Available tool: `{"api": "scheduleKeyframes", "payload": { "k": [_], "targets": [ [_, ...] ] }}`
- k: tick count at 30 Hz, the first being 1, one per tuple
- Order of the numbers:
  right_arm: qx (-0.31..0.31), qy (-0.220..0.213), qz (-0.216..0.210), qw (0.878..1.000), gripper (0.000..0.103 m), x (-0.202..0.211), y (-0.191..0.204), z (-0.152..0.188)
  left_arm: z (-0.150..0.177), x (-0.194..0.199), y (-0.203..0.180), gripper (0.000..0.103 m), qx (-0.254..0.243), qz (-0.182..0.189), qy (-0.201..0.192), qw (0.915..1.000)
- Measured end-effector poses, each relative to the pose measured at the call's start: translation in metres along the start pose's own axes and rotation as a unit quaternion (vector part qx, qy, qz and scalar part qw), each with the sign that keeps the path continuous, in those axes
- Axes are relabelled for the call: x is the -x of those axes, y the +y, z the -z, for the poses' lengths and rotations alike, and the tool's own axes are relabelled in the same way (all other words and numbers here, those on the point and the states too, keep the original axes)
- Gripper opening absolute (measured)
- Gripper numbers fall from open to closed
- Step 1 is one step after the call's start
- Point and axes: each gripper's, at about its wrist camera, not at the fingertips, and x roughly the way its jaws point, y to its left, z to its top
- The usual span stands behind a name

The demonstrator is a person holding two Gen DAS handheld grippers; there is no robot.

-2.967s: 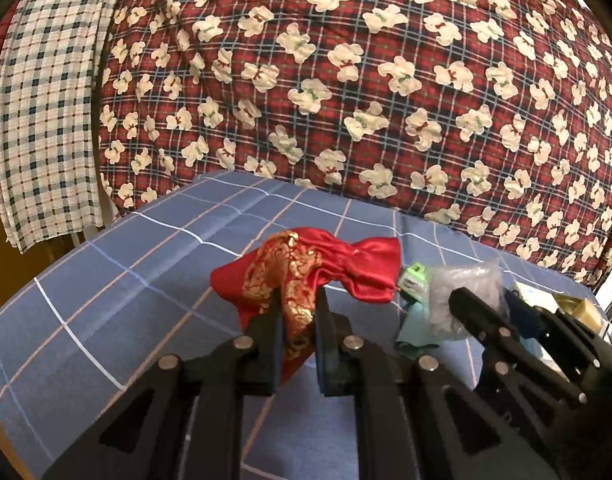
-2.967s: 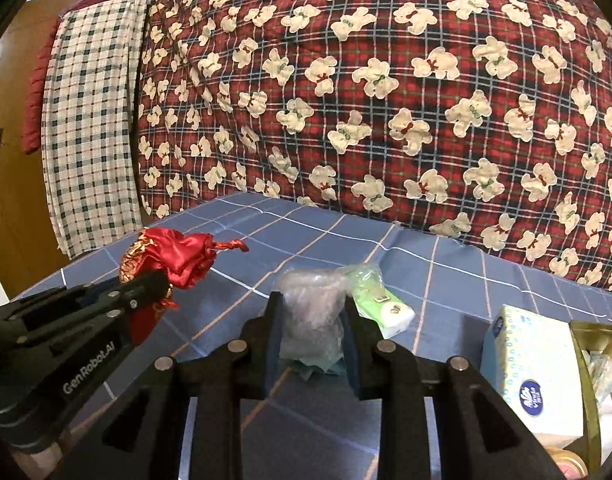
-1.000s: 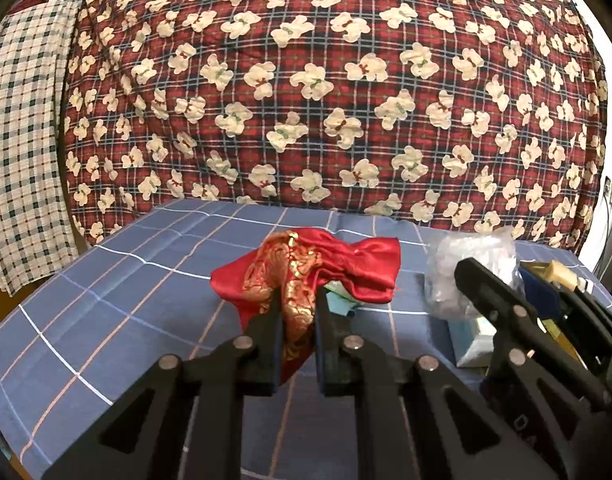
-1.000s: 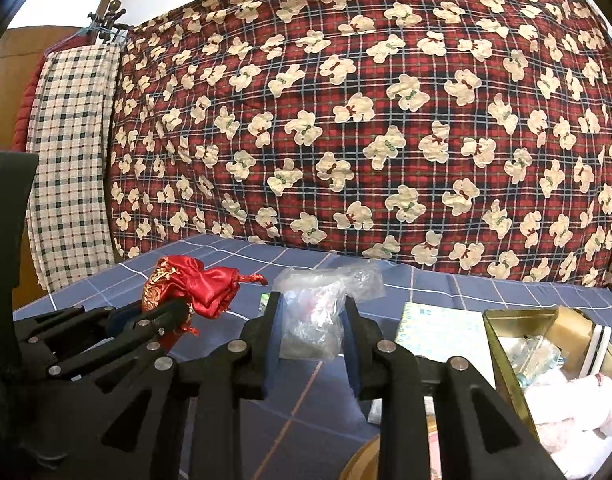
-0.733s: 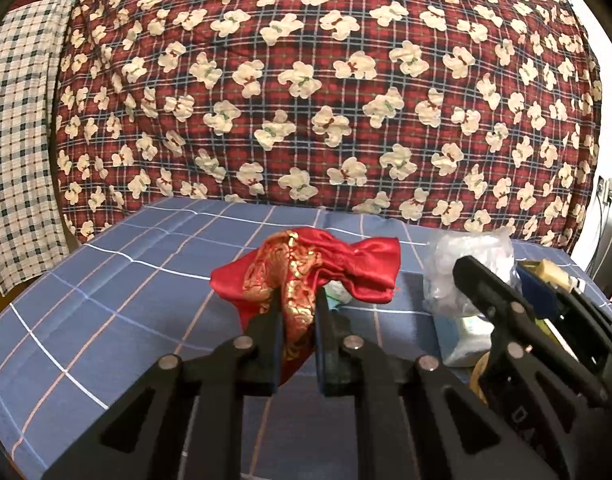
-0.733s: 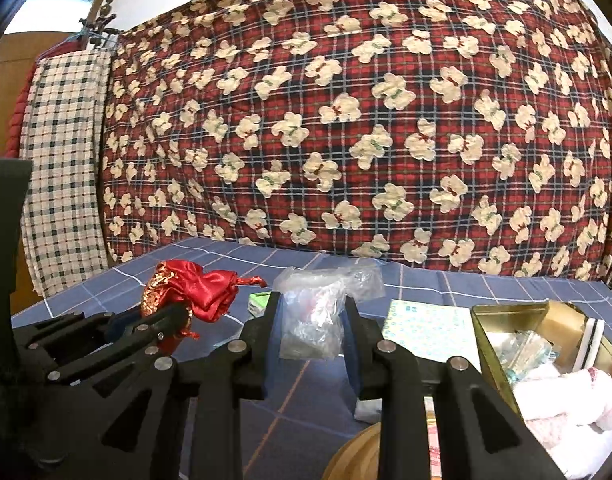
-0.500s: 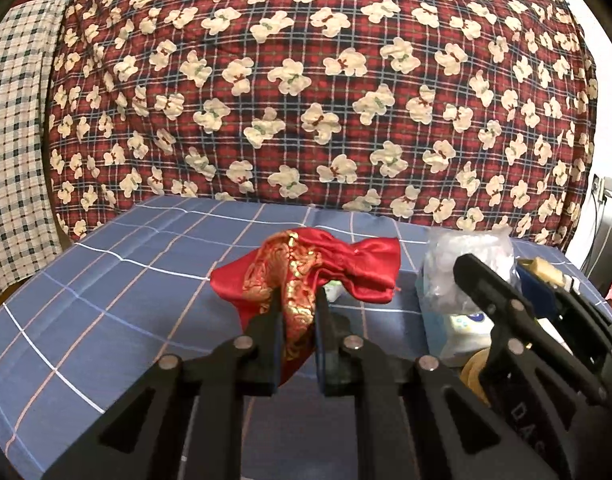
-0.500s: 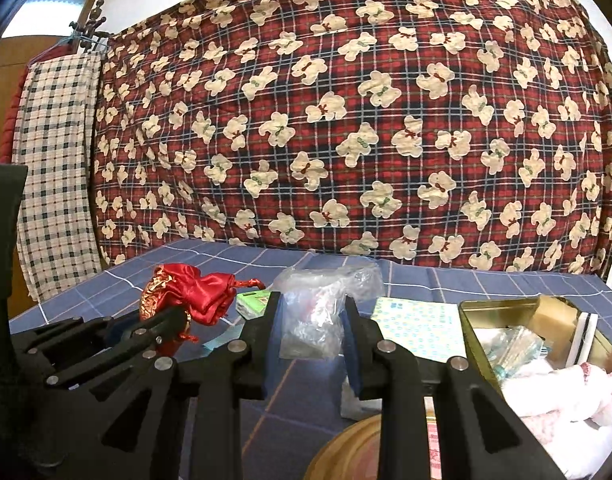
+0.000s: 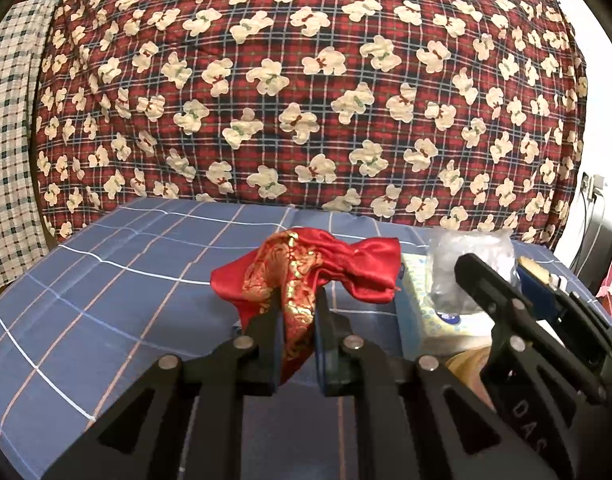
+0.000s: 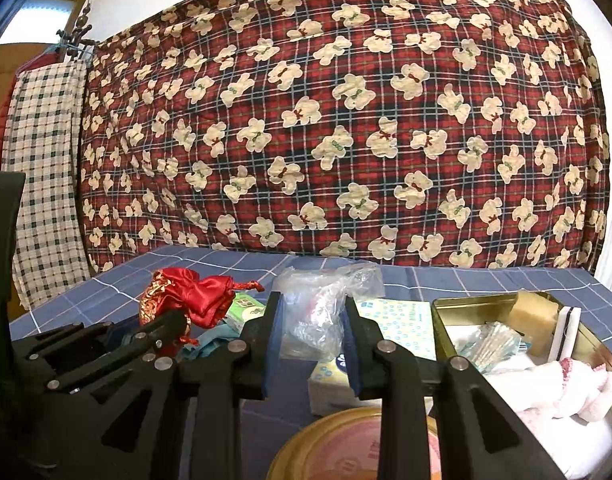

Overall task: Organize soft objects
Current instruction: 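Lift and carry the red pouch and clear bag in both tools toward the gold tray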

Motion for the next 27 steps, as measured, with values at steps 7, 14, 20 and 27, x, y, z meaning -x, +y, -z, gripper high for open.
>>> {"api": "scheduleKeyframes", "payload": {
  "k": [7, 14, 20, 27],
  "targets": [
    [-0.012, 0.002, 0.011, 1.000, 0.030, 0.000, -0.011, 0.000, -0.001, -0.004, -0.009, 0.010, 0.002, 0.011, 0.003, 0.9999],
    [-0.016, -0.001, 0.020, 1.000, 0.030, 0.003, -0.017, 0.000, -0.001, -0.005, -0.013, 0.010, 0.003, 0.020, 0.003, 0.9998],
    [-0.017, -0.006, 0.025, 1.000, 0.030, 0.006, -0.021, 0.001, 0.000, -0.005, -0.019, 0.010, -0.001, 0.026, 0.002, 0.9997],
    [-0.021, -0.013, 0.029, 0.999, 0.030, 0.010, -0.026, 0.001, 0.000, -0.005, -0.023, 0.010, -0.004, 0.032, 0.001, 0.9995]
  ]
}}
